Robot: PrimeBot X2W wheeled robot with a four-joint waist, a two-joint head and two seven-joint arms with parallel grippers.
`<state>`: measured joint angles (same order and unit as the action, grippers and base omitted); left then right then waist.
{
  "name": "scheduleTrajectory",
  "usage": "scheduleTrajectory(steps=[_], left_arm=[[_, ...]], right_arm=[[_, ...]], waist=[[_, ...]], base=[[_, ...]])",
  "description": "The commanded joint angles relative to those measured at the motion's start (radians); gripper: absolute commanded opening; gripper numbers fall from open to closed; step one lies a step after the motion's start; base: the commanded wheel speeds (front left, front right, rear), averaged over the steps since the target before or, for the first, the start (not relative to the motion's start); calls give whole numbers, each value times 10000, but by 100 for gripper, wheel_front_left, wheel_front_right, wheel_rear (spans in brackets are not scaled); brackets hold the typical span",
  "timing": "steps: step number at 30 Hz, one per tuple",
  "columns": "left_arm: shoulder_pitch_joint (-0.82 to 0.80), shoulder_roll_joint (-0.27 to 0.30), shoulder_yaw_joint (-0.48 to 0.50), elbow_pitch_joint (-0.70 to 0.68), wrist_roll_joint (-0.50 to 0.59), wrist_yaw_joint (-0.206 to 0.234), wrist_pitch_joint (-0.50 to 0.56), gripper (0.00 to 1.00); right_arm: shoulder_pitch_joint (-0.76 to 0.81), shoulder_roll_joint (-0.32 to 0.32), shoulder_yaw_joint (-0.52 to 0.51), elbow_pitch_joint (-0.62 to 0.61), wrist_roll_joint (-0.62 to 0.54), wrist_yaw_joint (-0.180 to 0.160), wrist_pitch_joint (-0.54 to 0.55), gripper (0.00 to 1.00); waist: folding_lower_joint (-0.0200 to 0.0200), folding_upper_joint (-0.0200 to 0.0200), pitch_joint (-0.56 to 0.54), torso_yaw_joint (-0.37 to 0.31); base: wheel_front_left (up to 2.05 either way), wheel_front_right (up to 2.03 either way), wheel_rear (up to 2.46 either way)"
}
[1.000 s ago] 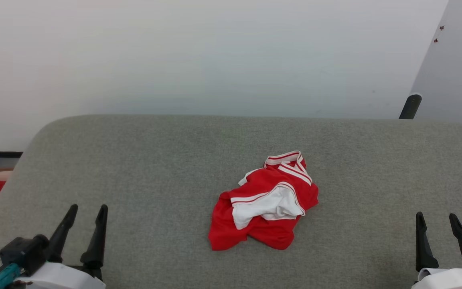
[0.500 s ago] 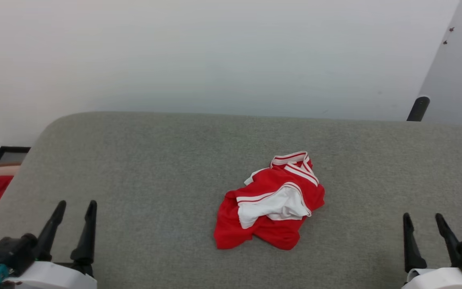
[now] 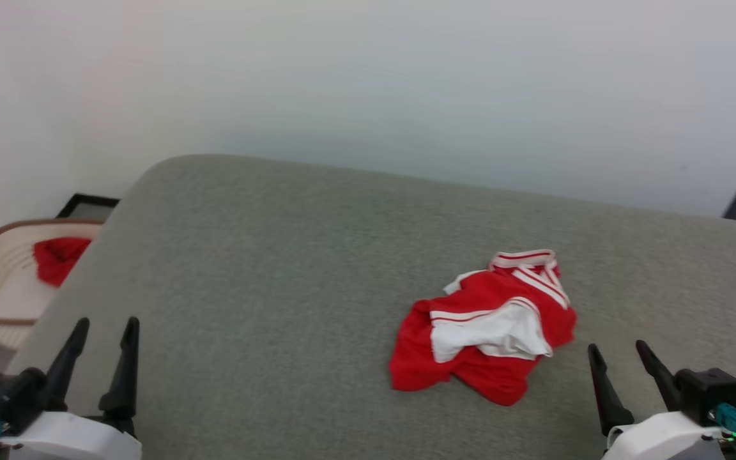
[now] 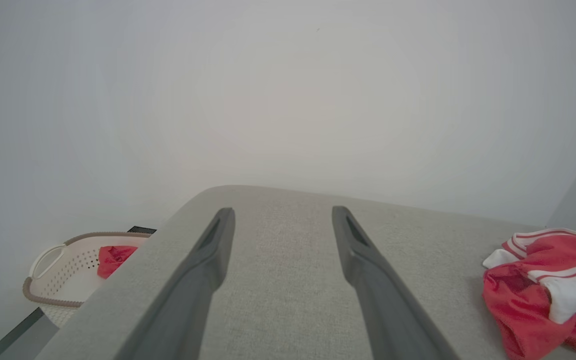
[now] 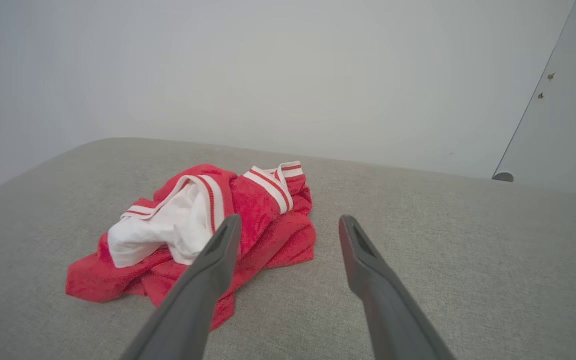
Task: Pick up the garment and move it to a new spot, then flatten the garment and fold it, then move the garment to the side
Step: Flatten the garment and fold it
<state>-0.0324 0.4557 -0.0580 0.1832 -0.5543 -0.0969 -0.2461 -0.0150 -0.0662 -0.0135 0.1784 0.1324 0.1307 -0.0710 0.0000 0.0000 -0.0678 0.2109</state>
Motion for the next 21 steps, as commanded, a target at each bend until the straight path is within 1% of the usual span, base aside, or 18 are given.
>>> scheduleTrajectory(steps=[1,4,11,16,21], left_arm=[[-33,4,-29,16,-3,9,1,100],[-103,-74,-173,25,23,31,56,100],[-289,-296,-567,126,51,-47,88,100],[-464,-486,-729,245,-17,-84,20,100],[-602,-682,-804,396,-88,-123,-64,100]], right_arm=[[-112,-63,75,-6,119,1,112,100],[-261,-207,262,-84,299,1,622,100],[-606,-457,581,-216,607,1,2459,100],[-857,-562,476,-317,450,1,3792,100],[-1079,-538,233,-375,15,1,4787,100]], waist=[[0,0,27,539],[0,0,50,988],[0,0,212,1873],[0,0,462,2250],[0,0,739,2416]], base=[[0,0,0],[0,0,0],[0,0,0],[0,0,0],[0,0,0]])
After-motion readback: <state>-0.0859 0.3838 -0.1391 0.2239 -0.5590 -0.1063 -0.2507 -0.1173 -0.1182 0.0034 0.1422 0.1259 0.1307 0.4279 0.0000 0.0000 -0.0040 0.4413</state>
